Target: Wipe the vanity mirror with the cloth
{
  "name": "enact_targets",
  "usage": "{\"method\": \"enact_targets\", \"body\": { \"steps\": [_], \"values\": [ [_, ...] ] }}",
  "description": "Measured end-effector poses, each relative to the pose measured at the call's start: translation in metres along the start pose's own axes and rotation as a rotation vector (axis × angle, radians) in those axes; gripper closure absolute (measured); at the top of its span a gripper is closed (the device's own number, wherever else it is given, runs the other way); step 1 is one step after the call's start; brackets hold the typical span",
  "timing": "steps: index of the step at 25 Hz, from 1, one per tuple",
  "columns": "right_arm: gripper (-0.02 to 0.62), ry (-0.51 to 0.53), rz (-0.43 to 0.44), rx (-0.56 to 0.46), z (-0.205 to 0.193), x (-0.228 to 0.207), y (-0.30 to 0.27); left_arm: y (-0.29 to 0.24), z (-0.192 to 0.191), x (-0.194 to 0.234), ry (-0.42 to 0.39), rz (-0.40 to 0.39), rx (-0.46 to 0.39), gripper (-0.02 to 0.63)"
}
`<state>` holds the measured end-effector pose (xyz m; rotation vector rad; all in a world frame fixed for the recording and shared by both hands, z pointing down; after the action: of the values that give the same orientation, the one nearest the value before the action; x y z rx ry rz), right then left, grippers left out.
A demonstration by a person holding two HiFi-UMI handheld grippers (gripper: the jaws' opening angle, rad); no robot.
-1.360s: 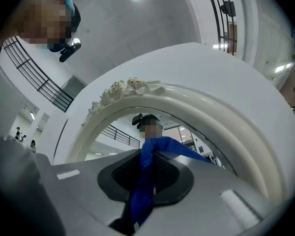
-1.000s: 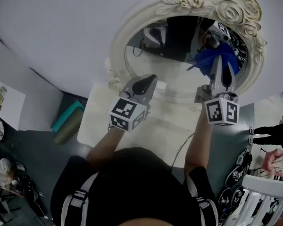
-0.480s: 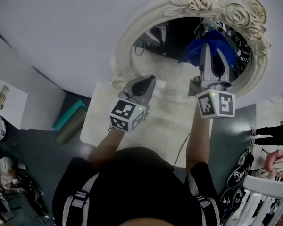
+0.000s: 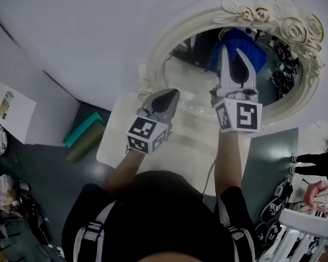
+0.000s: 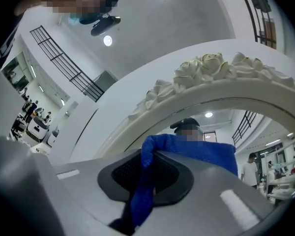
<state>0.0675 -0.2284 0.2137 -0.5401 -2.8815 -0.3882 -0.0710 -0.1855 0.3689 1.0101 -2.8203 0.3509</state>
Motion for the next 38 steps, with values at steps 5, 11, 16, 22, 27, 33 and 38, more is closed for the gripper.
{"method": "enact_targets", "body": {
  "steps": [5,11,16,22,27,33,38],
  "values": [
    [0.557,0.027,0.020,0.021,-0.004,0.018,-0.011,0.003,-0.002,0.008,0.010,0.003,0.000,0.600],
    [0.557,0.074,0.054,0.055,-0.016,0.050,-0.027,0.010,-0.008,0.020,0.027,0.008,0.005,0.600],
    [0.557,0.104,0.080,0.078,-0.029,0.072,-0.039,0.016,-0.015,0.031,0.047,0.024,0.008,0.600],
    [0.558,0.095,0.102,0.090,-0.039,0.087,-0.044,0.023,-0.022,0.031,0.058,0.027,0.018,0.600],
    [0.557,0.056,0.140,0.039,-0.032,0.069,-0.017,0.024,-0.020,-0.001,0.049,0.030,0.019,0.600],
    [0.557,-0.056,0.122,-0.104,-0.010,0.049,0.034,0.025,-0.018,-0.025,0.017,0.026,0.021,0.600],
    [0.557,-0.272,0.115,-0.140,-0.022,0.051,0.053,0.028,-0.028,0.000,0.026,0.003,0.047,0.600]
  ]
}}
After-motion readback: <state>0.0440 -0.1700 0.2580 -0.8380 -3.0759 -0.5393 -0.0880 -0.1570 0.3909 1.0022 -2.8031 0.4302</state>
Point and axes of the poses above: the fingertips, and each gripper's own axes: y backward along the fingers, x to its left, z out of its top, the point moved 5 cm from there along y, backward along the fingers, and after that the axes turned 8 degrees about x, right-handed, at the moved point
